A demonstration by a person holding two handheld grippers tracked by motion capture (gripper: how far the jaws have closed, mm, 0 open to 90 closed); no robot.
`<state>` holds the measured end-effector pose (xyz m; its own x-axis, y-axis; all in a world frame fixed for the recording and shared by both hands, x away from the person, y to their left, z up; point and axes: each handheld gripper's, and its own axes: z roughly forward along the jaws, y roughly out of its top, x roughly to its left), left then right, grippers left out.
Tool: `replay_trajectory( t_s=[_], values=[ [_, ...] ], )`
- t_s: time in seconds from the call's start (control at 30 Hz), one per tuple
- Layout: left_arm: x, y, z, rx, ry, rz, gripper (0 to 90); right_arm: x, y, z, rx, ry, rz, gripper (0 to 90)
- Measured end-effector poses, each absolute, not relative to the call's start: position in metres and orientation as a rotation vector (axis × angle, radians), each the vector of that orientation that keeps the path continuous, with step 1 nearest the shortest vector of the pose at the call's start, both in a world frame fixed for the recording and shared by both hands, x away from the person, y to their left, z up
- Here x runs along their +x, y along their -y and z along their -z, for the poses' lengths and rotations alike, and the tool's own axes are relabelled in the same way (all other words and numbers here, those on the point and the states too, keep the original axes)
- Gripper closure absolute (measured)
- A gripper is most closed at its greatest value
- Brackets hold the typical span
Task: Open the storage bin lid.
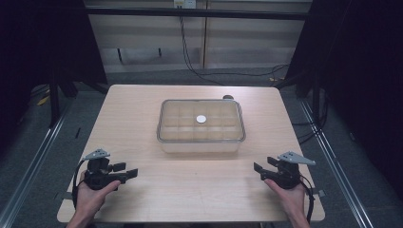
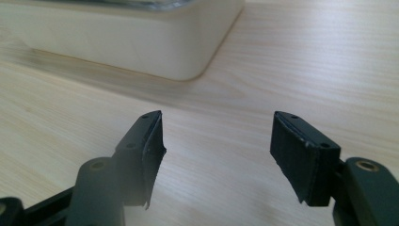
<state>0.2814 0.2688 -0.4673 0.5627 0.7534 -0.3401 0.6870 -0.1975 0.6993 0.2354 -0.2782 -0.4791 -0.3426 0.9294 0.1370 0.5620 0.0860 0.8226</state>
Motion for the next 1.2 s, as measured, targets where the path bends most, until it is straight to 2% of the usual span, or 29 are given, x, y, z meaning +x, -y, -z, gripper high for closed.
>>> replay_trajectory(
  t_s=[0.23, 0.43, 0.63, 0.8, 0.93, 1.03, 1.2],
  values=[
    [0.282, -0.266, 0.464, 1.899, -1.169, -0.081, 32.9, 0.244, 0.266, 0.473, 1.400, -2.001, -1.233, 34.9],
    [0.281, -0.250, 0.461, 1.944, -1.111, -0.084, 32.8, 0.254, 0.267, 0.467, 1.440, -2.029, -1.226, 34.1],
    [0.293, -0.235, 0.453, 1.963, -1.067, -0.083, 31.2, 0.265, 0.261, 0.456, 1.431, -2.042, -1.261, 33.4],
    [0.310, -0.231, 0.448, 1.921, -1.069, -0.017, 31.4, 0.283, 0.258, 0.447, 1.453, -2.101, -1.272, 28.6],
    [0.319, -0.229, 0.445, 1.890, -1.078, -0.012, 32.2, 0.296, 0.257, 0.437, 1.430, -2.096, -1.282, 30.5],
    [0.328, -0.227, 0.441, 1.916, -1.087, -0.065, 31.9, 0.302, 0.257, 0.433, 1.436, -2.094, -1.281, 30.7],
    [0.343, -0.226, 0.429, 1.889, -1.066, -0.083, 33.2, 0.315, 0.258, 0.424, 1.436, -2.113, -1.282, 31.6]
  ],
)
